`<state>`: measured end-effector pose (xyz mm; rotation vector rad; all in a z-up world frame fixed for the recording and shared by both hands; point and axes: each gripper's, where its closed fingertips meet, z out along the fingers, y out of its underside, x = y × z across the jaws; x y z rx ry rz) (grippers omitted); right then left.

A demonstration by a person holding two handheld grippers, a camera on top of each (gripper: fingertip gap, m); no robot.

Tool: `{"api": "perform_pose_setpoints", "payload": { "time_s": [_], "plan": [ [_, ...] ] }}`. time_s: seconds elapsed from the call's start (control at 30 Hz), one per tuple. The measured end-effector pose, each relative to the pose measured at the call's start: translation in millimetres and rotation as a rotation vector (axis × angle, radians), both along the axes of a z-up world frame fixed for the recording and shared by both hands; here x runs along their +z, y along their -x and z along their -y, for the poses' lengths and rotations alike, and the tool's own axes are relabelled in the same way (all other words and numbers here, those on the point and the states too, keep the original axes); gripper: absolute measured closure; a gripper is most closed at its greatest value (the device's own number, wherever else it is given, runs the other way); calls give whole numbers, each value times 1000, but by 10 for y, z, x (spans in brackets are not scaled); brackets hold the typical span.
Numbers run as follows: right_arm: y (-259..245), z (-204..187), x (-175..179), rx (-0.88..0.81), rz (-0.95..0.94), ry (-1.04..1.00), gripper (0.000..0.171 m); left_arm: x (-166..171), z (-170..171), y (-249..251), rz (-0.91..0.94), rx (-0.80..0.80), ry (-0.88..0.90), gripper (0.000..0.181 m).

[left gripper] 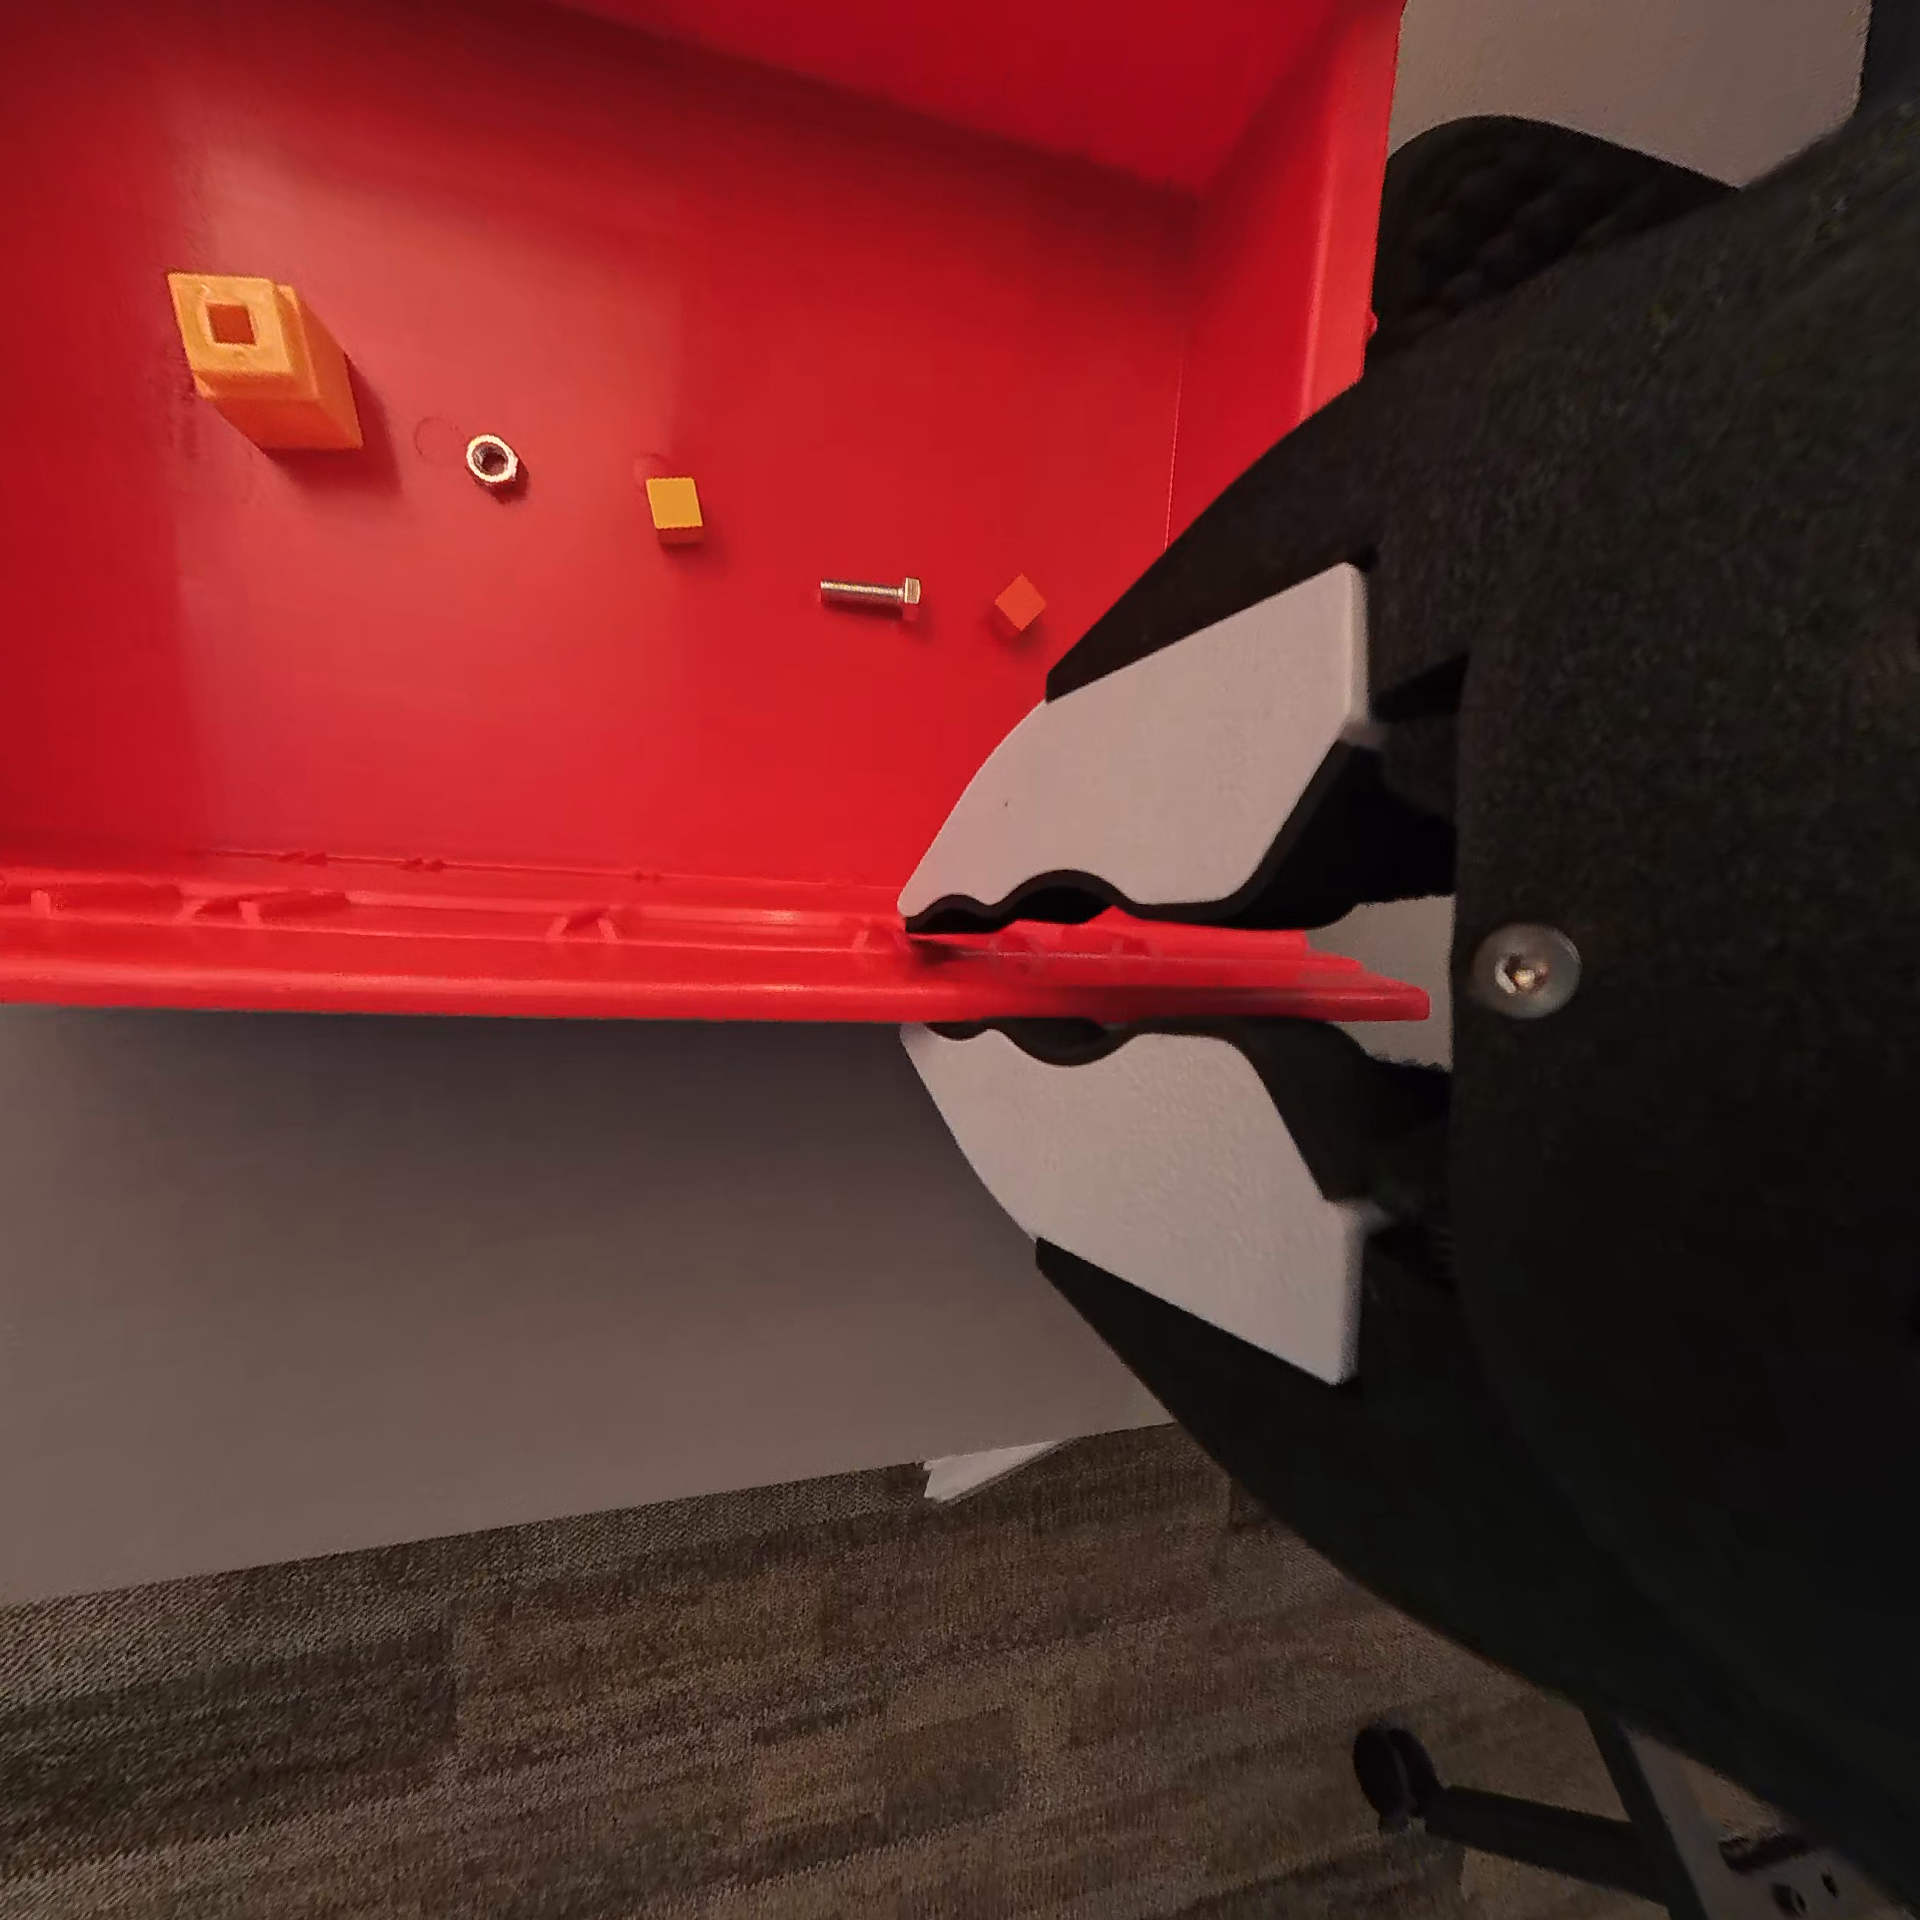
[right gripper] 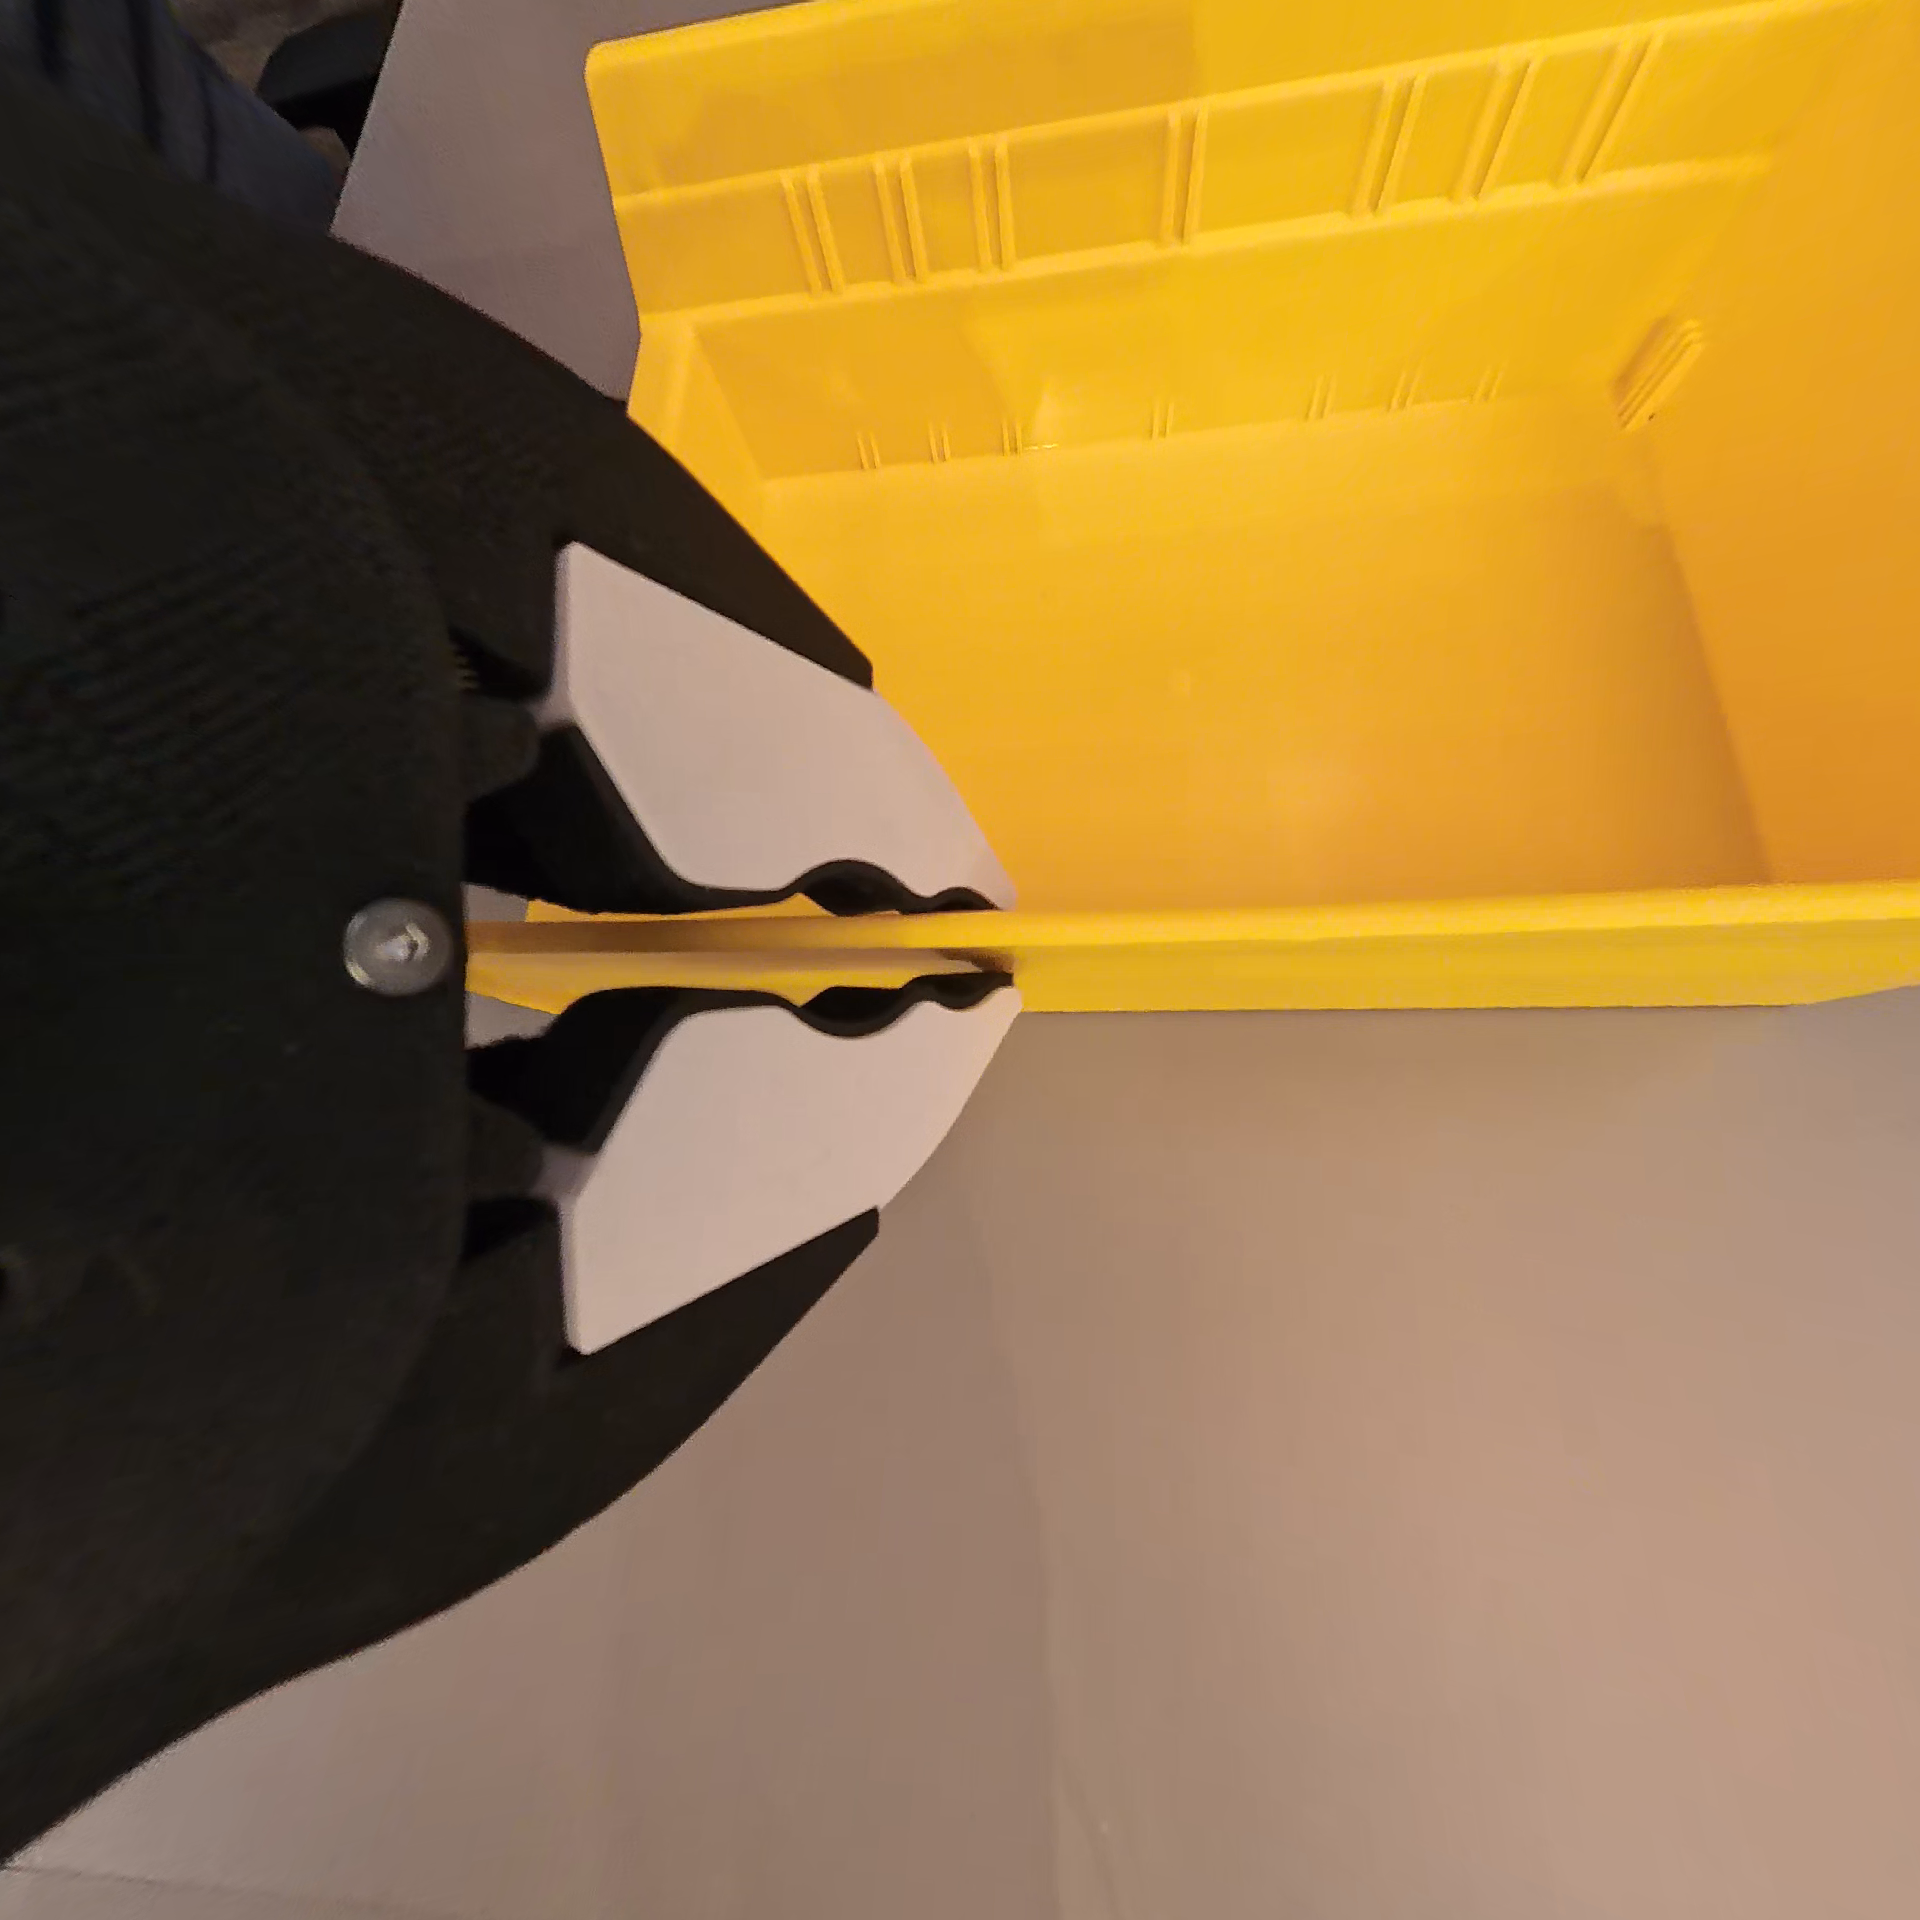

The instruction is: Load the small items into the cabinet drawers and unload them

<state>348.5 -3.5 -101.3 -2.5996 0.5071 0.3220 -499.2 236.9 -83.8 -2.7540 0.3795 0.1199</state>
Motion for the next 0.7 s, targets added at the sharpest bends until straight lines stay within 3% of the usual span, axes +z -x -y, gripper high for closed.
{"api": "perform_pose_setpoints", "payload": {
  "time_s": [0.23, 0.43, 0.57, 0.7],
  "plan": [
    [-109, -18, 348, -64, 52, -131, 157, 447, 55, -84, 36, -45, -298, 150],
    [-176, -119, 1236, -74, 346, -450, 155, 993, 299, -558, 125, -227, -629, 147],
    [204, -269, 2033, 16, 546, -795, 152, 995, 365, -950, 226, -335, -647, 140],
    [836, -426, 2607, 115, 584, -1127, 147, 739, 179, -1197, 257, -373, -533, 150]
  ]
}}
